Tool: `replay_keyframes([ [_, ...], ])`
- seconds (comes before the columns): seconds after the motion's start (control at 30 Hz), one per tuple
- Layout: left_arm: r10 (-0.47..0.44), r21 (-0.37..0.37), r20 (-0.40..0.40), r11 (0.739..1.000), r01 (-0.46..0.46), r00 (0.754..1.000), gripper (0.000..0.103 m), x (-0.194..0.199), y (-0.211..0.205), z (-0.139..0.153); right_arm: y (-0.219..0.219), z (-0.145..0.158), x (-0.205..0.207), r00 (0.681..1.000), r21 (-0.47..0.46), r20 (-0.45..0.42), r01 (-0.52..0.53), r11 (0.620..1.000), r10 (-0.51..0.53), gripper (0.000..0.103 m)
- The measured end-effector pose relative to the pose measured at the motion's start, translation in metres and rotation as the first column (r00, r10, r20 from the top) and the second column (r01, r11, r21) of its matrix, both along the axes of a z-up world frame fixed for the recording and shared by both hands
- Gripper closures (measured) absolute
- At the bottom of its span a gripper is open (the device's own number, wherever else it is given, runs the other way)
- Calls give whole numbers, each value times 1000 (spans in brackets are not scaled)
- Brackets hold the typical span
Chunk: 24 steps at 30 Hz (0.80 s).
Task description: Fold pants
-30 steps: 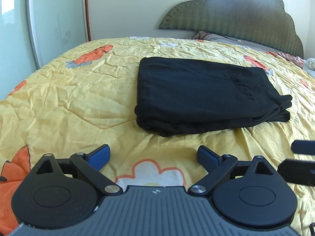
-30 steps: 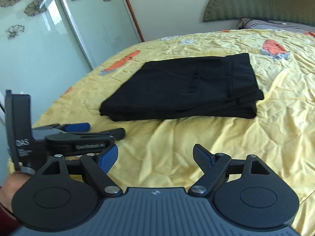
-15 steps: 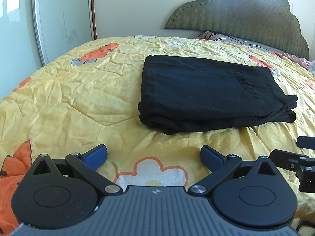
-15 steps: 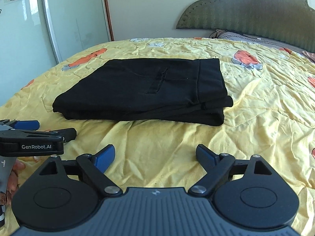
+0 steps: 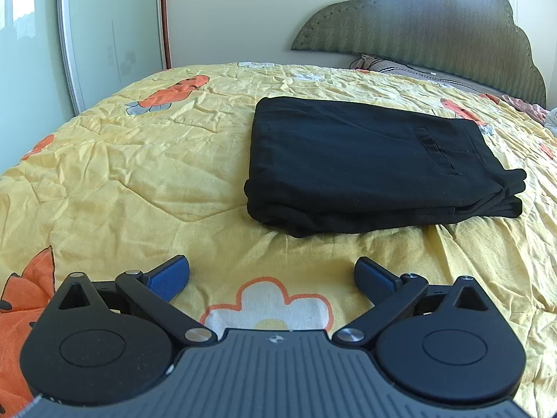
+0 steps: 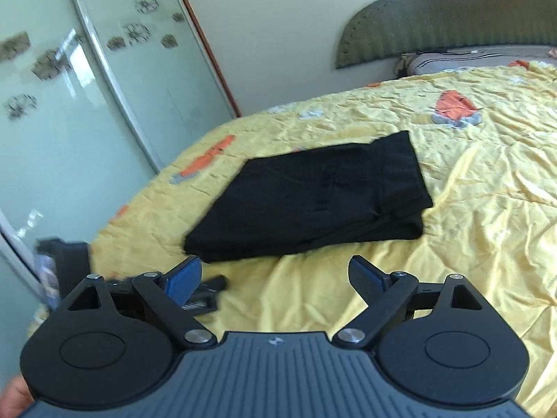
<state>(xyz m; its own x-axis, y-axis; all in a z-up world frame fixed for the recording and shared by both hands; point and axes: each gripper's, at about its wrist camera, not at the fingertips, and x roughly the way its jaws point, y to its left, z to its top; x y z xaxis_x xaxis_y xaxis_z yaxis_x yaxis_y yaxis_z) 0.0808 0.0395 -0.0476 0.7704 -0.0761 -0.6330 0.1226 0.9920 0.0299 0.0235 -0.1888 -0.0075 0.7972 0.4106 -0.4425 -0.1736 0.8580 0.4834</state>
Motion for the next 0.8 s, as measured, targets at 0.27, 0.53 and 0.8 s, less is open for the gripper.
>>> replay_keyframes([
  [0.27, 0, -1, 0, 1000, 0, 1000, 0, 0, 0, 0, -3, 32, 2, 975, 518, 30, -203, 831, 220, 6],
  [0.53, 0, -1, 0, 1000, 0, 1000, 0, 0, 0, 0, -5, 24, 17, 1000, 133, 15, 19, 991, -21, 3],
  [0.8, 0, -1, 0, 1000, 0, 1000, 0, 0, 0, 0, 16, -49, 40, 970, -365, -42, 209, 907, -241, 3],
])
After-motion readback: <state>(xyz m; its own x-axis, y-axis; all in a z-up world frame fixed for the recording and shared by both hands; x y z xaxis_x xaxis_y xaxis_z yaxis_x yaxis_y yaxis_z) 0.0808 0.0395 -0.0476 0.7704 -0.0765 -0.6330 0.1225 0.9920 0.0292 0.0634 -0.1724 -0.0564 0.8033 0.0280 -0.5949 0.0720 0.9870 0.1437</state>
